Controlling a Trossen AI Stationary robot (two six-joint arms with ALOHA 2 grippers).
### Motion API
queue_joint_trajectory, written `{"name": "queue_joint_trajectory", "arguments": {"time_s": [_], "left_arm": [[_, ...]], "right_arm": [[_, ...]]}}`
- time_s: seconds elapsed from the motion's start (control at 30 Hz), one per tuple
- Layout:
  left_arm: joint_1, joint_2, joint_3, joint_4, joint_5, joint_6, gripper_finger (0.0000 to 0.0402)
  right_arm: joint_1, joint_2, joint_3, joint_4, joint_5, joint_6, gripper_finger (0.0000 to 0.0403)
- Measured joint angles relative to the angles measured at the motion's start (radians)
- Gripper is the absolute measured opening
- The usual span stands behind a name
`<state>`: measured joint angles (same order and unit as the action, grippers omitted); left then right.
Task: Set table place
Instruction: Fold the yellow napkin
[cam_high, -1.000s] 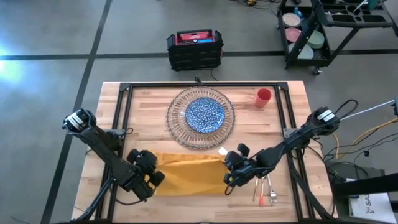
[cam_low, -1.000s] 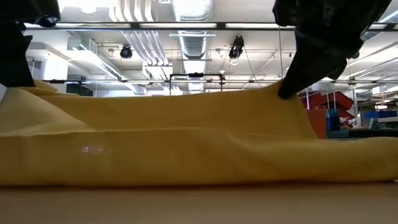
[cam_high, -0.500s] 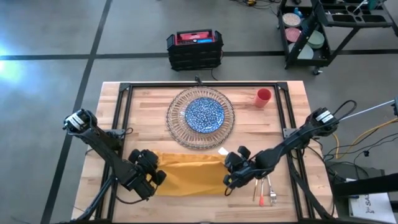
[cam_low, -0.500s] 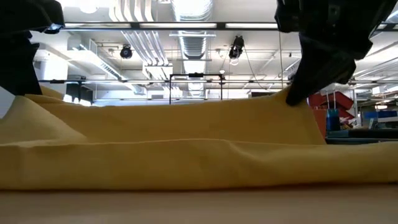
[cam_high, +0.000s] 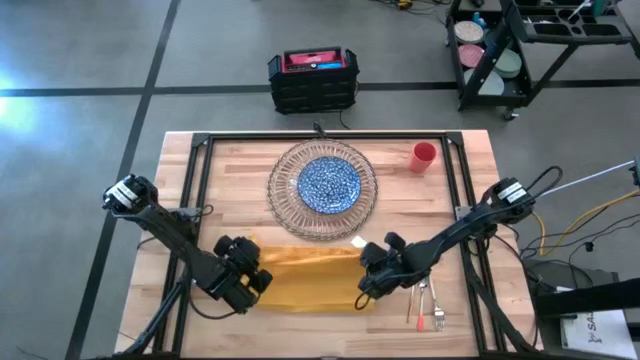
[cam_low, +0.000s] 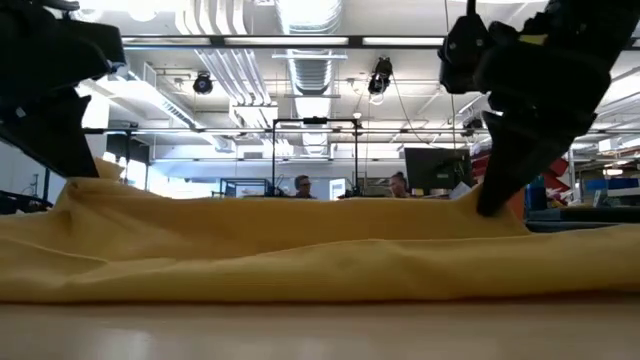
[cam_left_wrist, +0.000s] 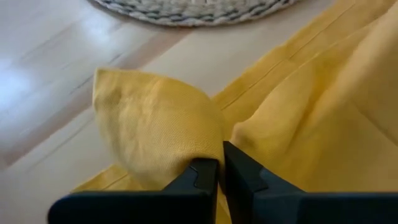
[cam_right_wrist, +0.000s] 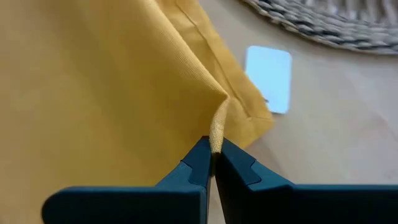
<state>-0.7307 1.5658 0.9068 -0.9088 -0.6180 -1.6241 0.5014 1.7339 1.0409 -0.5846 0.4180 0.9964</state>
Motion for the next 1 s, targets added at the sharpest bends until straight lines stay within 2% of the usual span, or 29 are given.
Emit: {"name": "queue_joint_trajectory", "arguments": {"time_s": [0.3,0.6,0.8,1.0], "left_arm": [[0.000,0.000,-0.002,-0.005,0.046,-0.016,0.0000],[-0.006,-0.002,0.008,-0.015,0.060,-0.010,0.0003],[-0.019,-0.002,0.096,-0.051,0.001,0.097,0.0025],[-0.019,-0.002,0.147,-0.268,0.021,0.000,0.0049]], "right_arm": [[-0.018,0.001,0.000,0.049,0.004,-0.072,0.0000],[-0.022,0.002,-0.002,0.050,0.054,-0.127,0.0009],[-0.022,0.002,-0.002,0.045,0.088,-0.167,0.0082],[-0.022,-0.006,-0.003,0.014,0.222,-0.145,0.0166]]}}
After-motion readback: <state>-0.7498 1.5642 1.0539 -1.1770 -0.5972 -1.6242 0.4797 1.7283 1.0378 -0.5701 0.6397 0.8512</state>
